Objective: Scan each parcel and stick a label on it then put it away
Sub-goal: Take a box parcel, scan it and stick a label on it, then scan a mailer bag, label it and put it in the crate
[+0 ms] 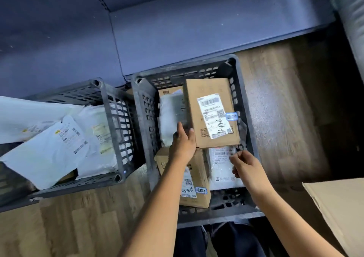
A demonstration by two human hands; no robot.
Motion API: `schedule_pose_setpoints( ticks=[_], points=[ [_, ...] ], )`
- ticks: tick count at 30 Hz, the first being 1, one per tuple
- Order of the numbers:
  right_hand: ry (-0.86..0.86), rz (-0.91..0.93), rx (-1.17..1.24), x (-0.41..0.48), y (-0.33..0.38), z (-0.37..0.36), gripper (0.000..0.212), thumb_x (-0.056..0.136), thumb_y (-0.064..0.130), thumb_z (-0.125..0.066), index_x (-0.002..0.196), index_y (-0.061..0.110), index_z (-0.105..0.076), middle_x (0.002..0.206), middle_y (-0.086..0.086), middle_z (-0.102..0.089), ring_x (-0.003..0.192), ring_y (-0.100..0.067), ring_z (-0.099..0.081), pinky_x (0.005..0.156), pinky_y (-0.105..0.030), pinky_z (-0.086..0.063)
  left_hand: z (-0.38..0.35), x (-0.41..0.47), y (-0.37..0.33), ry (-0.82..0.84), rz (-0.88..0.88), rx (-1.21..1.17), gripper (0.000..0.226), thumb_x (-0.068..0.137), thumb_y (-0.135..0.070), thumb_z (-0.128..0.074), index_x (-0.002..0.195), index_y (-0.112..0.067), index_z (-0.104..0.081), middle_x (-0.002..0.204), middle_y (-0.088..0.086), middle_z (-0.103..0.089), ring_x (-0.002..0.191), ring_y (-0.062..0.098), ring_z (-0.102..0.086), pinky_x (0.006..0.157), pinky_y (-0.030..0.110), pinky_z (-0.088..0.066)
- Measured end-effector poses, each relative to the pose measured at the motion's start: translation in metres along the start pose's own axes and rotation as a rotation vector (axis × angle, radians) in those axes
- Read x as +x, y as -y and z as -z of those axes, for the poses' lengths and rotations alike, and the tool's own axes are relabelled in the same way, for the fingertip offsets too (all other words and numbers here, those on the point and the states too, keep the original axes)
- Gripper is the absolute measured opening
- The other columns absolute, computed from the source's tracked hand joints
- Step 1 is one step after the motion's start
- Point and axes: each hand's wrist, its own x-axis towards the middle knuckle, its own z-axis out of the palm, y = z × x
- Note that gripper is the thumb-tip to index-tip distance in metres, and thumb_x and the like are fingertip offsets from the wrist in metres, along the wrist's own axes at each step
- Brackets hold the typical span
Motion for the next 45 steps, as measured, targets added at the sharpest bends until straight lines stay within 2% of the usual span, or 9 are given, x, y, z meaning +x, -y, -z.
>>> schedule_pose_setpoints(
  ticks=[7, 12, 15, 18, 21, 28, 32, 41, 45],
  points=[
    [0.099, 0.066, -0.158, -0.057, 0.052, -0.031, 0.02, 0.092, 0.01, -0.053, 0.074, 0.011, -0.044, 0.065, -0.005, -0.045, 0.063, -0.02, -0.042, 0.064, -0.033, -0.034, 0.096, -0.075, 0.054, -0.176, 0.026, -0.027, 0.053, 0.1, -0.039, -0.032, 0.148, -0.016, -0.023, 0.149, 0.01, -0.035, 0.133, 0.028, -0.039, 0.107, 0.043, -0.036],
    [0.199, 0.178, -0.296, -0.118, 0.108, -0.084, 0.017, 0.092, 0.011, -0.052, 0.075, 0.009, -0.051, 0.063, -0.004, -0.049, 0.062, -0.02, -0.044, 0.055, -0.029, -0.032, 0.186, -0.127, 0.087, -0.345, 0.081, -0.059, 0.041, 0.1, -0.029, -0.037, 0.135, -0.008, -0.04, 0.134, 0.019, -0.048, 0.121, 0.035, -0.047, 0.097, 0.043, -0.041],
    [0.24, 0.231, -0.391, -0.145, 0.128, -0.124, 0.019, 0.092, 0.014, -0.052, 0.073, 0.014, -0.05, 0.064, -0.003, -0.052, 0.062, -0.02, -0.046, 0.054, -0.028, -0.032, 0.222, -0.145, 0.111, -0.369, 0.099, -0.125, 0.04, 0.1, -0.026, -0.039, 0.135, -0.008, -0.04, 0.133, 0.02, -0.048, 0.12, 0.035, -0.046, 0.096, 0.041, -0.04],
    [0.297, 0.24, -0.453, -0.16, 0.141, -0.177, 0.012, 0.095, 0.018, -0.05, 0.084, 0.017, -0.054, 0.069, -0.003, -0.055, 0.06, -0.018, -0.048, 0.051, -0.026, -0.032, 0.25, -0.148, 0.148, -0.358, 0.115, -0.145, 0.042, 0.1, -0.026, -0.041, 0.136, -0.006, -0.038, 0.134, 0.019, -0.047, 0.119, 0.032, -0.048, 0.096, 0.039, -0.04],
    [0.3, 0.247, -0.47, -0.164, 0.142, -0.235, 0.008, 0.095, 0.018, -0.049, 0.092, 0.017, -0.056, 0.073, -0.001, -0.058, 0.064, -0.017, -0.052, 0.051, -0.026, -0.034, 0.281, -0.132, 0.188, -0.347, 0.166, -0.134, 0.043, 0.098, -0.027, -0.042, 0.135, -0.005, -0.04, 0.132, 0.018, -0.05, 0.118, 0.032, -0.049, 0.094, 0.036, -0.042],
    [0.281, 0.108, -0.449, -0.161, 0.107, -0.353, 0.006, 0.091, 0.013, -0.054, 0.085, 0.011, -0.056, 0.07, -0.004, -0.057, 0.06, -0.016, -0.049, 0.051, -0.025, -0.036, 0.364, -0.074, 0.272, -0.312, 0.109, 0.123, 0.048, 0.095, -0.029, -0.048, 0.137, -0.008, -0.039, 0.131, 0.016, -0.049, 0.12, 0.032, -0.047, 0.097, 0.041, -0.041],
    [0.304, 0.064, -0.479, -0.148, 0.091, -0.4, 0.009, 0.088, 0.012, -0.056, 0.08, 0.011, -0.056, 0.071, -0.004, -0.058, 0.068, -0.021, -0.053, 0.063, -0.029, -0.04, 0.403, -0.033, 0.309, -0.356, 0.168, 0.207, 0.044, 0.093, -0.027, -0.051, 0.133, -0.011, -0.047, 0.133, 0.012, -0.051, 0.119, 0.03, -0.05, 0.095, 0.037, -0.043],
    [0.35, 0.061, -0.592, -0.094, 0.071, -0.46, 0.01, 0.09, 0.014, -0.052, 0.081, 0.011, -0.055, 0.078, -0.006, -0.062, 0.078, -0.025, -0.06, 0.064, -0.03, -0.042, 0.419, 0.073, 0.358, -0.439, 0.065, 0.484, 0.059, 0.09, -0.034, -0.057, 0.14, -0.014, -0.035, 0.142, 0.004, -0.043, 0.133, 0.021, -0.036, 0.106, 0.035, -0.026],
    [0.347, 0.042, -0.607, -0.078, 0.068, -0.466, 0.011, 0.09, 0.017, -0.053, 0.079, 0.015, -0.055, 0.076, -0.003, -0.062, 0.079, -0.026, -0.062, 0.069, -0.033, -0.047, 0.411, 0.109, 0.365, -0.385, 0.007, 0.554, 0.062, 0.084, -0.041, -0.063, 0.134, -0.014, -0.037, 0.133, 0.004, -0.048, 0.125, 0.022, -0.042, 0.103, 0.033, -0.027]
  ],
)
